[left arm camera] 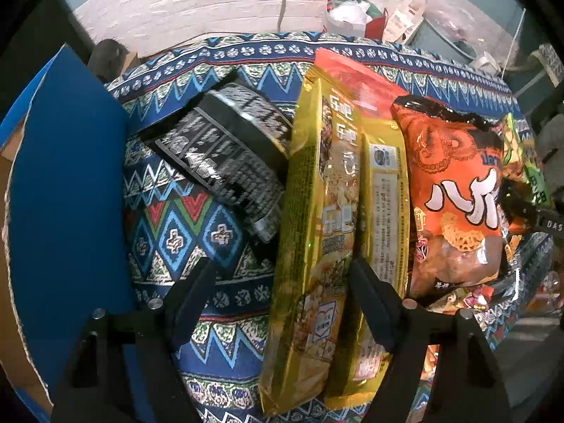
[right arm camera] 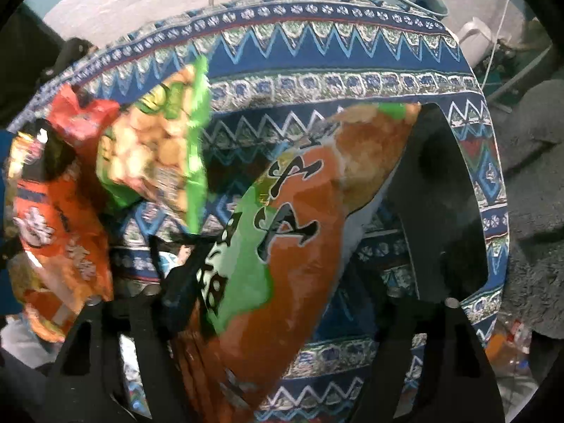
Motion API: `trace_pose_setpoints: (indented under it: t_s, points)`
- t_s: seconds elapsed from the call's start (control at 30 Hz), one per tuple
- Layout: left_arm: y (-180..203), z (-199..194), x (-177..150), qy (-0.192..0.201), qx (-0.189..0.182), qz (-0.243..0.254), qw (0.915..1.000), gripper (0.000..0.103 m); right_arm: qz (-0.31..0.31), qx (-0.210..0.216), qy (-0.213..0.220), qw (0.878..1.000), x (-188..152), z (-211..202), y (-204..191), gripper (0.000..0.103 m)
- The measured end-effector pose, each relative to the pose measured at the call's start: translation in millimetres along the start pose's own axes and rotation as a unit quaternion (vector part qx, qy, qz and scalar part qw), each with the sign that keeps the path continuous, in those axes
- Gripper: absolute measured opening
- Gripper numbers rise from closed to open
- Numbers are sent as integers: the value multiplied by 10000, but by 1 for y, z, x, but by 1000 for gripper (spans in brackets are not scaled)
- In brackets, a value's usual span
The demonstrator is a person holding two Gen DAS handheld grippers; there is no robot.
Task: Organize snacks
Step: 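Grasp the long yellow biscuit pack with left tool while right tool grasps orange chip bag, then carry the yellow pack into the box and release it with the left tool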
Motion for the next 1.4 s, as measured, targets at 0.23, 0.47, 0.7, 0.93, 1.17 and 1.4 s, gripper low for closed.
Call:
trace_pose_setpoints:
  t_s: [0.23,0.47,0.7,0.93,1.17,1.4]
  points:
    - [16,6,7,-80,-98,121,9998,41,-198,1,156,9997,-2,-8,-4,42]
    - [27,-20,3,226,65,256,9994,32,-429,-164,420,9981,-8,-28,-17,32]
    - [27,-55,-6,531,14,174,9984,32,-449,-183,874,9950,-14,-68,-29,32]
    - [7,-78,-18,969,-20,84,9953,32,-549,-126,1192,9913,-16,-89,-37,32]
    - [-1,-108,-23,1328,1,10,9911,32,-747,-78,1478,9862,-17,-107,-50,32]
    - [-20,-130,-24,1494,-34,-176,9886,32,-904,92,1689,9814,-18,-123,-68,32]
Point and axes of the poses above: each gripper's, at about its wrist camera, not at the fingertips, and z roughly the way its jaws point, y to its right, x to its top, the point moved 2 cm from there along z, roughly the way its jaws point, and after that the axes turned 10 degrees about x, right-handed, at the moved point
